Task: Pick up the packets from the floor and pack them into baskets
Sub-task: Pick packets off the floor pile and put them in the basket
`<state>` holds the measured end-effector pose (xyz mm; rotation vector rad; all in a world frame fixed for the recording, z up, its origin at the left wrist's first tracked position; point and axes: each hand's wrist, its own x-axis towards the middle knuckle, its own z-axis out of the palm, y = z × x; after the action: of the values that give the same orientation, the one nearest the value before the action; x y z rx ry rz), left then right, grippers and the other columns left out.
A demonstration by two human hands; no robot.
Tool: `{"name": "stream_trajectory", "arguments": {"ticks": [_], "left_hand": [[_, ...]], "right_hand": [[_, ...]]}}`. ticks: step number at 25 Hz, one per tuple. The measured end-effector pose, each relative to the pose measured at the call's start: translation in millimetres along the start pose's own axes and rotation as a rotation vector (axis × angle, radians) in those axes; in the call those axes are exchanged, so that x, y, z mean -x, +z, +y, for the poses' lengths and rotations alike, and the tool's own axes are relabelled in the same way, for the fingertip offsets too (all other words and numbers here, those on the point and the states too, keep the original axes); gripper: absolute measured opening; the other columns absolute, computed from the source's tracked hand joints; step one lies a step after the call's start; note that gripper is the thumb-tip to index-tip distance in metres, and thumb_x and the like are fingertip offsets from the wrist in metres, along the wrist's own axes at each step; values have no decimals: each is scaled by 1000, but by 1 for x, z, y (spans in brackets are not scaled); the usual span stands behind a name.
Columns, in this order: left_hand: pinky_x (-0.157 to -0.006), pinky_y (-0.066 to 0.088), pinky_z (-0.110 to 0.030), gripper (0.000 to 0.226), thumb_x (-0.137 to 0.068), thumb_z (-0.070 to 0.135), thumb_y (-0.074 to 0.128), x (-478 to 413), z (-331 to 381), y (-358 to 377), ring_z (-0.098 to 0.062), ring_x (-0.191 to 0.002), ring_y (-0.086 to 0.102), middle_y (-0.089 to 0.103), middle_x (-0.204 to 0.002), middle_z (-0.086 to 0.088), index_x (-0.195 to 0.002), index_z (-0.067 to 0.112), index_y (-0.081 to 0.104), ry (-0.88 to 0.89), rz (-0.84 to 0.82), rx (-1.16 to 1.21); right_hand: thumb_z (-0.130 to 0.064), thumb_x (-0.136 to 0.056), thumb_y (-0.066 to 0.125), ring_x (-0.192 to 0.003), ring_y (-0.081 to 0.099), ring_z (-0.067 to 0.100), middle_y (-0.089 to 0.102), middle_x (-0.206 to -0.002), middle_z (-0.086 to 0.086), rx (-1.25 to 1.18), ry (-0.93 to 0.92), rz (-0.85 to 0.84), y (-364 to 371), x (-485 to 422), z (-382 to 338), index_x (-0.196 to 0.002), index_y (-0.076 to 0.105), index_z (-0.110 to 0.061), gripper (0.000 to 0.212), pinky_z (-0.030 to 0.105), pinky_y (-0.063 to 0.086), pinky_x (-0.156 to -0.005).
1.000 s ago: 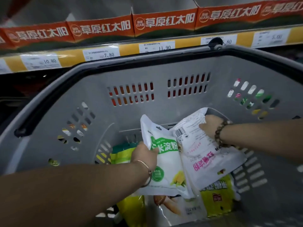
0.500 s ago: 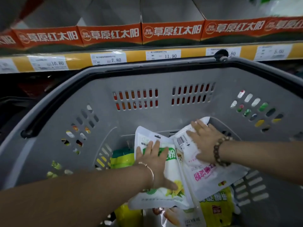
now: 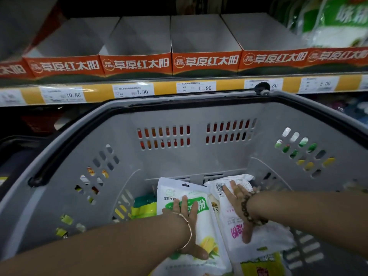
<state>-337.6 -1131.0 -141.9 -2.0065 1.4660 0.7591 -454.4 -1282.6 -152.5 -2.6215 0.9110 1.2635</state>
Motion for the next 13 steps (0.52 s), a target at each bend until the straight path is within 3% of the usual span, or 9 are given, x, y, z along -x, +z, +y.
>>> {"name": "stream_trajectory", "arguments": {"ticks": [4, 10, 13], "left_hand": [[-113, 5, -58, 120, -76, 63, 62, -13, 12, -7, -42, -141, -15, -27, -150, -22, -144, 13, -24, -43, 5, -39], [-113, 0, -59, 124, -73, 75, 52, -7, 0, -1, -41, -139, -21, -33, -147, -22, -141, 12, -29, -9, 29, -117], [-114, 6, -56, 121, -76, 65, 61, -13, 1, -10, -41, -142, -12, -27, -151, -18, -144, 14, -26, -34, -25, -38]], "right_hand": [[-47, -58, 85, -141, -24, 26, -41, -146, 7, -40, 5, 31, 5, -3, 2, -135, -39, -25, 148, 57, -5, -114], [-51, -56, 84, -142, -20, 33, -34, -149, 17, 108, 51, 79, 6, -8, -6, -139, -36, -18, 149, 52, -14, -114], [-56, -55, 82, -143, -13, 35, -28, -152, 17, 148, 40, 52, 1, -7, -2, -140, -34, -19, 148, 54, -10, -115]]}}
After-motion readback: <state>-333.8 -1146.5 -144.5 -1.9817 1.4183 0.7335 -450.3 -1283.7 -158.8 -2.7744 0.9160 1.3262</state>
